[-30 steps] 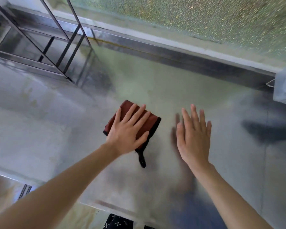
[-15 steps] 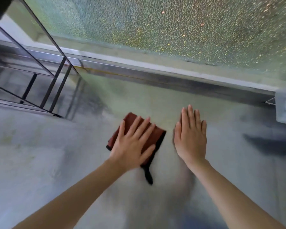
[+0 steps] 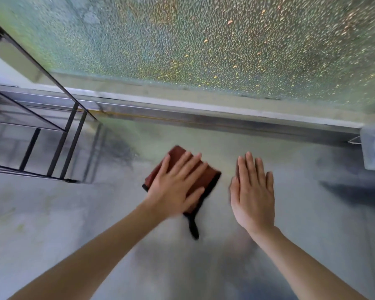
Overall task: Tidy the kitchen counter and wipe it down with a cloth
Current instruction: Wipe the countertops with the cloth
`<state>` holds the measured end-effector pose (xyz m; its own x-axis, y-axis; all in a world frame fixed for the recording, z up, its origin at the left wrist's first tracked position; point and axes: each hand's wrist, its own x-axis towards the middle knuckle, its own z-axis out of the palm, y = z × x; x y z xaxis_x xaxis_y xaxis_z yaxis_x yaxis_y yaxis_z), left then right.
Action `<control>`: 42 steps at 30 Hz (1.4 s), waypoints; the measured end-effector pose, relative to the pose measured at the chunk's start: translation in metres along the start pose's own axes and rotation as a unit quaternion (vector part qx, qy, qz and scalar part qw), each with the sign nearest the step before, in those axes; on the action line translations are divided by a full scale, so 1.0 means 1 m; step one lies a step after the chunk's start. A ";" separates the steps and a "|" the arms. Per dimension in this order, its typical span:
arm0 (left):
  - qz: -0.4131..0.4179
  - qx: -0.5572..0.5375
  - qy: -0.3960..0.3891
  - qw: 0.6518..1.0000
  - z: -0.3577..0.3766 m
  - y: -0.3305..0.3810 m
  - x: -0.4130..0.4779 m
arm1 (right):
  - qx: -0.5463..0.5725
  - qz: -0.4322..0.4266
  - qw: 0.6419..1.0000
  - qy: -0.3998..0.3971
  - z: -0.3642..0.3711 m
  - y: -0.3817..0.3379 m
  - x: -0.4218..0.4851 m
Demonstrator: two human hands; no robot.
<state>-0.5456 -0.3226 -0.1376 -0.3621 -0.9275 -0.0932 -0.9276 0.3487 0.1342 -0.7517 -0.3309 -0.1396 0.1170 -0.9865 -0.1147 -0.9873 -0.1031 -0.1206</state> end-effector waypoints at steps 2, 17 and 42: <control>-0.098 -0.030 0.014 0.995 -0.007 -0.016 0.031 | -0.001 0.000 1.000 0.001 0.000 0.001 -0.001; -0.041 -0.023 0.000 0.999 0.006 0.059 0.014 | 0.085 -0.007 0.996 0.002 -0.003 0.004 0.001; -0.222 -0.072 -0.045 0.971 0.011 0.150 0.008 | 0.032 0.116 0.992 0.020 -0.002 0.100 -0.107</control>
<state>-0.6888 -0.2757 -0.1290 0.0578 -0.9641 -0.2592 -0.9741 -0.1113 0.1968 -0.8631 -0.2359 -0.1371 -0.1190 -0.9871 -0.1075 -0.9780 0.1352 -0.1587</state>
